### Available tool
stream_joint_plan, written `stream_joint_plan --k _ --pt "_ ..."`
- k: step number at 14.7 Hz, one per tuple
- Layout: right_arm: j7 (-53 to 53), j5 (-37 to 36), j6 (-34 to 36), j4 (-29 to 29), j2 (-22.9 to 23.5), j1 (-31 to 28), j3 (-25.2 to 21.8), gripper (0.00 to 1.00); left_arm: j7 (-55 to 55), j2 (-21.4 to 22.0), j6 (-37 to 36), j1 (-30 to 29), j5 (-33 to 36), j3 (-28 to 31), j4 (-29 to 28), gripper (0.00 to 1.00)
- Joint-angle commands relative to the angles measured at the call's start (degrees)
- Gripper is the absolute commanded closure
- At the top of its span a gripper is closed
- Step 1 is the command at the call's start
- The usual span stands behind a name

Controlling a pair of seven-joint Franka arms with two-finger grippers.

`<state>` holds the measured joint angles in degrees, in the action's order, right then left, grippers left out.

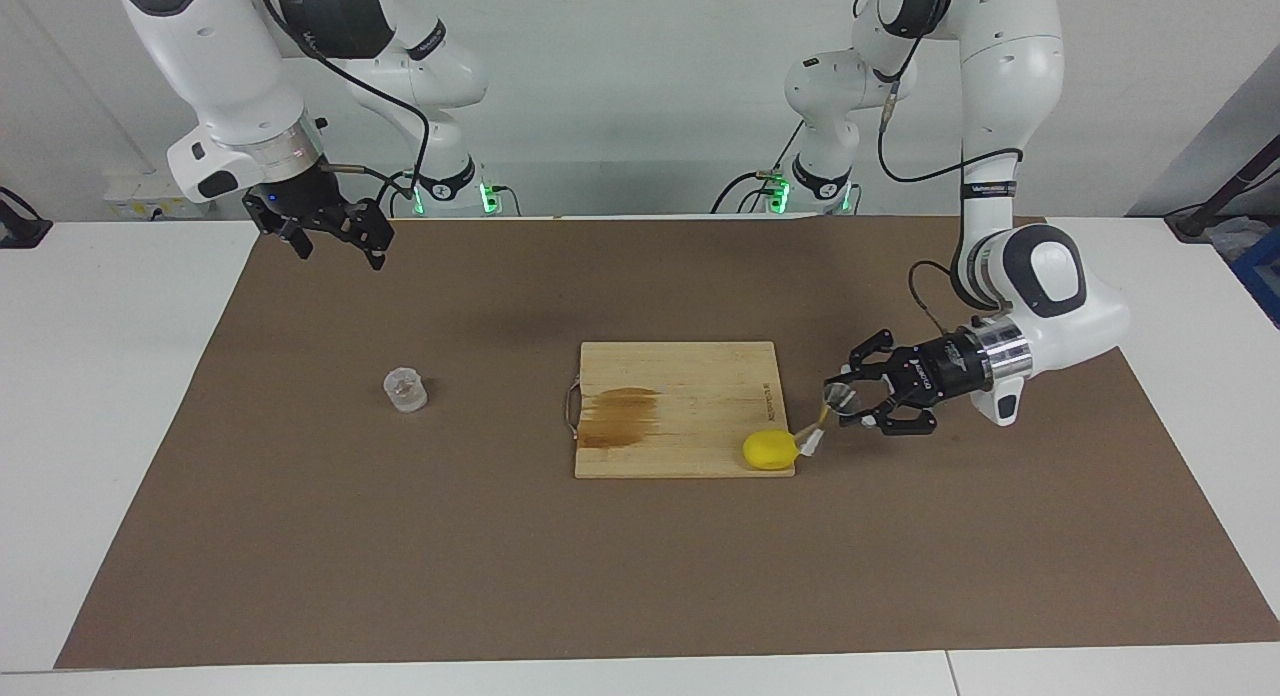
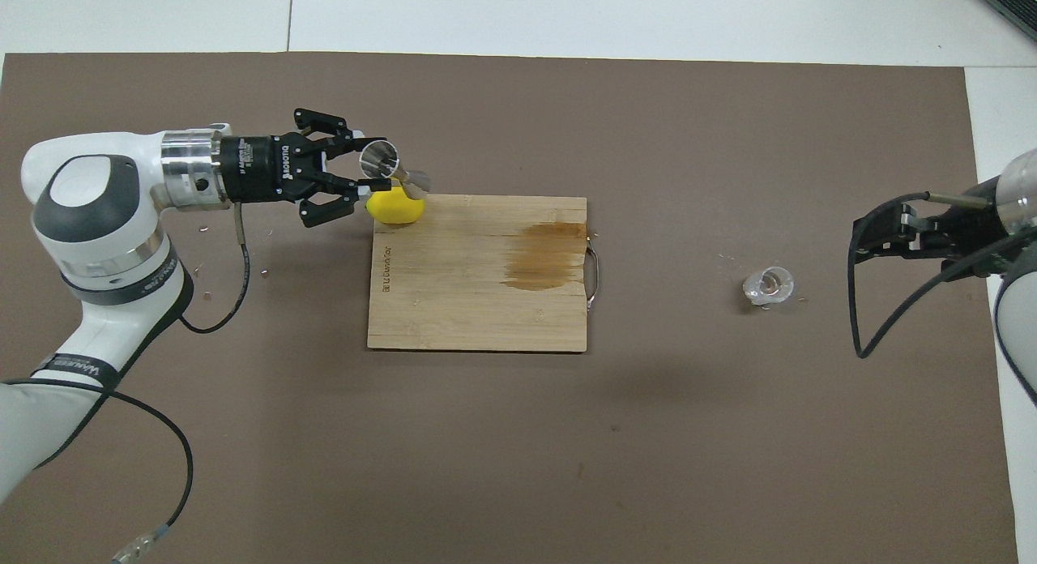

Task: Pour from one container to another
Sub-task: 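Carry the metal cup onto the wooden board and open the left gripper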

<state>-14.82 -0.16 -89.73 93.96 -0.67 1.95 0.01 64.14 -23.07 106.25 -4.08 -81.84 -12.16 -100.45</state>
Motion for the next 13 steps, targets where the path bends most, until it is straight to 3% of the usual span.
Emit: stream_joint_plan --k 1,8,13 --pt "2.1 1.3 0.6 1.0 -1.1 -0.8 0.0 0.00 0.9 0.6 5.9 6.2 -3.5 0.6 -0.6 1.00" --pt "2.1 1.3 0.6 1.0 -1.1 -0.7 0.0 0.00 0.9 -0.2 21.3 18.7 -9.0 0.5 -2.3 1.00" --pt "2.1 1.3 0.6 1.0 -1.1 -0.7 0.0 0.00 0.8 -0.3 26.2 22.2 -9.7 0.6 -4.2 1.00"
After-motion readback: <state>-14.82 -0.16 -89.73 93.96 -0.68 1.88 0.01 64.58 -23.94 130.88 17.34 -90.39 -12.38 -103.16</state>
